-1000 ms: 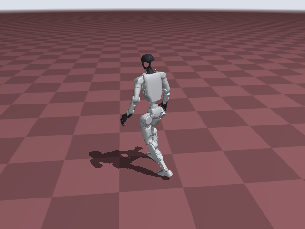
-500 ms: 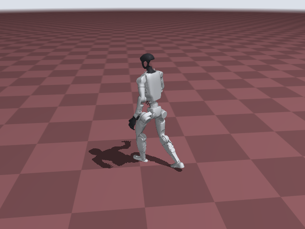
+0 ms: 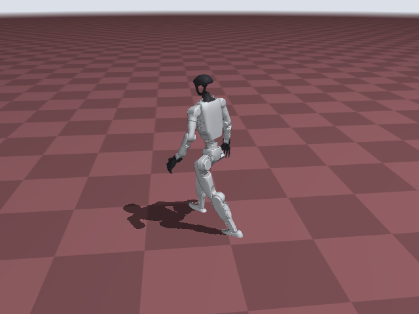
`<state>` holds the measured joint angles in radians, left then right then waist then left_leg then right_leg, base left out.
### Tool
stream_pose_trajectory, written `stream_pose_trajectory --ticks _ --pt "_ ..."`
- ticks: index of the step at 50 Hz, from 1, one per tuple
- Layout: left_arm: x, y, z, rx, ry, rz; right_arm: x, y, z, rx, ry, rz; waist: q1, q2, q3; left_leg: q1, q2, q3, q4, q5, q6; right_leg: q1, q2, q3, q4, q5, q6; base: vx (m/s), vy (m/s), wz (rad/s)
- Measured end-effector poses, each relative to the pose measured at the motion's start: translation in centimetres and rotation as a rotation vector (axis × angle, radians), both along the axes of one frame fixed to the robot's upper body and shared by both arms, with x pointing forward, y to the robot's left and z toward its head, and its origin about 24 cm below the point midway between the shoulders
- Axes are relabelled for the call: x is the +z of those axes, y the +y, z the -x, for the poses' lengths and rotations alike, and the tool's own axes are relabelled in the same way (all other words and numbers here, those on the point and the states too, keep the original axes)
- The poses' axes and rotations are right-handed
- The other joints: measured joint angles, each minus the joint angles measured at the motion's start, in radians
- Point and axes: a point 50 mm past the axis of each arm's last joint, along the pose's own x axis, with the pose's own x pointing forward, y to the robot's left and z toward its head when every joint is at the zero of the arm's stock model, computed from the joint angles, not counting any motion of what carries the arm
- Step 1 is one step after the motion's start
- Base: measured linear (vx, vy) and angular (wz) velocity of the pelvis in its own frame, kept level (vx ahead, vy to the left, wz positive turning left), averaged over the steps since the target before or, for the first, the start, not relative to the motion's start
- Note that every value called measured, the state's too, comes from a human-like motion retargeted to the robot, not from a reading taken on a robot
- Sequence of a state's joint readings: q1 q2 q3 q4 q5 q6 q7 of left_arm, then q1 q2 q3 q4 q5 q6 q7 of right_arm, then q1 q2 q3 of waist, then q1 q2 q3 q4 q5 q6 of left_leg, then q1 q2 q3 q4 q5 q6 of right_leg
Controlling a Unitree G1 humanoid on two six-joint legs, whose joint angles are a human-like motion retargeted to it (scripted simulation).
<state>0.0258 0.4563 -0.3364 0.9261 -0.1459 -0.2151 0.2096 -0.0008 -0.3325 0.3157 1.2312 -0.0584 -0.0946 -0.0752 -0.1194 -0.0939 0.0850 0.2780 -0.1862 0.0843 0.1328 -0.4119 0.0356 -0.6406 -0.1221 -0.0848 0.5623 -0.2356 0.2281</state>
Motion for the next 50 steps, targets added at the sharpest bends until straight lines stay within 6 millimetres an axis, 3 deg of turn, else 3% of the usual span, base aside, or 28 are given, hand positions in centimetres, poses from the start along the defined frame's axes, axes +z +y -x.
stream_pose_trajectory --ticks 3,5,7,9,12,15,17,22,25,27,30,33,35,37,40,42,48,50 --pt "-0.6 -0.1 1.2 0.016 0.040 0.030 -0.2 -0.7 1.8 -0.021 0.057 0.017 0.009 0.014 -0.025 0.003 0.026 -0.018 0.169 0.013 -0.026 0.025 0.031 0.019 0.114 0.006 -0.051 0.86 -0.17 -0.04" --pt "-0.9 -0.2 2.0 0.034 0.072 0.081 -0.1 -1.5 2.2 -0.028 0.074 0.030 -0.002 0.072 0.007 -0.084 0.134 -0.008 0.549 -0.003 -0.060 0.115 0.081 -0.031 0.163 -0.030 -0.105 0.81 -0.19 0.33" --pt "-1.2 -1.0 2.4 0.032 0.085 0.133 0.0 -1.5 1.9 -0.026 0.065 0.036 0.011 0.147 0.024 -0.234 0.282 0.007 0.928 0.088 -0.080 0.178 0.162 -0.080 0.163 -0.077 -0.169 0.73 -0.18 0.11" --pt "-1.3 -2.1 2.1 0.012 0.078 0.182 0.2 -1.6 1.1 -0.018 0.040 0.047 0.041 0.191 0.027 -0.376 0.401 0.022 1.177 0.115 -0.040 0.240 0.220 -0.099 0.143 -0.123 -0.210 0.76 -0.16 -0.09" --pt "-0.4 -3.5 0.4 -0.031 0.016 0.250 0.9 -1.6 -1.8 -0.008 -0.031 0.063 0.106 0.213 0.035 -0.585 0.488 0.023 1.345 0.010 0.038 0.364 0.277 -0.091 0.051 -0.159 -0.230 0.79 -0.12 -0.18" --pt "1.1 -4.6 -0.9 -0.055 -0.078 0.328 1.8 -1.0 -5.2 -0.007 -0.118 0.053 0.177 0.193 0.048 -0.731 0.477 0.056 1.257 -0.120 0.068 0.504 0.285 -0.054 -0.031 -0.194 -0.212 0.86 -0.04 -0.32" --pt "2.1 -5.2 -1.4 -0.062 -0.140 0.383 2.8 -0.7 -7.6 -0.010 -0.188 0.034 0.211 0.174 0.057 -0.787 0.452 0.087 1.068 -0.155 0.051 0.598 0.268 -0.029 -0.094 -0.204 -0.196 0.92 0.02 -0.28" --pt "4.2 -5.7 -2.1 -0.068 -0.236 0.486 5.7 0.3 -13.3 0.020 -0.353 -0.020 0.242 0.106 0.026 -0.810 0.309 0.126 0.386 -0.067 -0.032 0.727 0.186 0.007 -0.183 -0.218 -0.161 0.94 0.08 -0.09" --pt "4.8 -5.8 -1.9 -0.081 -0.257 0.506 7.0 1.0 -15.1 0.046 -0.426 -0.041 0.257 0.085 -0.005 -0.835 0.281 0.106 0.343 -0.045 -0.031 0.740 0.155 0.027 -0.091 -0.245 -0.150 0.93 0.15 -0.24" --pt "4.8 -6.1 -1.5 -0.093 -0.246 0.512 7.0 1.5 -15.2 0.053 -0.440 -0.054 0.255 0.061 -0.027 -0.845 0.251 0.094 0.423 -0.008 -0.007 0.735 0.118 0.041 0.018 -0.226 -0.130 0.91 0.19 -0.14" --pt "4.4 -6.0 -0.8 -0.132 -0.201 0.486 6.2 2.2 -14.2 0.042 -0.420 -0.098 0.246 -0.012 -0.037 -0.816 0.165 0.113 0.543 -0.010 0.051 0.669 -0.001 0.056 0.330 -0.125 -0.080 0.86 0.23 -0.07" --pt "3.9 -5.4 -0.8 -0.183 -0.144 0.419 5.0 3.2 -12.8 0.016 -0.361 -0.171 0.206 -0.125 -0.024 -0.714 0.014 0.159 0.494 -0.035 0.127 0.490 -0.189 0.091 0.726 0.102 -0.058 0.78 0.25 0.10" --pt "3.2 -4.9 -0.5 -0.194 -0.097 0.363 4.0 3.5 -11.4 0.006 -0.316 -0.187 0.167 -0.144 -0.017 -0.645 -0.035 0.157 0.488 -0.073 0.151 0.388 -0.261 0.085 0.895 0.099 -0.108 0.79 0.25 0.08" --pt "2.6 -3.8 -1.1 -0.195 -0.061 0.280 3.7 3.6 -10.8 0.013 -0.288 -0.183 0.130 -0.145 0.001 -0.517 -0.072 0.130 0.356 -0.063 0.159 0.269 -0.281 0.086 0.960 0.014 -0.148 0.79 0.25 0.00" --pt "1.6 -2.5 -1.3 -0.173 0.001 0.192 2.5 3.2 -8.7 0.032 -0.211 -0.159 0.073 -0.128 0.030 -0.336 -0.089 0.081 0.225 -0.073 0.149 0.149 -0.255 0.042 0.902 -0.118 -0.162 0.79 0.18 0.10" --pt "1.3 -2.0 -1.6 -0.161 0.018 0.160 1.8 2.7 -7.0 0.040 -0.145 -0.142 0.043 -0.110 0.055 -0.226 -0.083 0.048 0.162 -0.082 0.135 0.102 -0.214 0.007 0.765 -0.150 -0.144 0.76 0.12 0.22" --pt "1.5 -1.1 -2.9 -0.141 0.006 0.126 -0.2 0.9 -0.9 0.008 0.077 -0.101 0.007 -0.050 0.089 -0.011 -0.022 -0.008 0.041 -0.103 0.083 0.082 -0.044 -0.043 0.201 -0.090 -0.054 0.66 0.06 0.12" --pt "1.3 -1.0 -2.6 -0.123 0.010 0.134 -0.6 0.5 1.0 -0.007 0.142 -0.093 0.007 -0.050 0.086 0.012 -0.021 -0.022 0.068 -0.125 0.074 0.083 -0.023 -0.028 0.141 -0.083 -0.045 0.50 -0.01 -0.03"
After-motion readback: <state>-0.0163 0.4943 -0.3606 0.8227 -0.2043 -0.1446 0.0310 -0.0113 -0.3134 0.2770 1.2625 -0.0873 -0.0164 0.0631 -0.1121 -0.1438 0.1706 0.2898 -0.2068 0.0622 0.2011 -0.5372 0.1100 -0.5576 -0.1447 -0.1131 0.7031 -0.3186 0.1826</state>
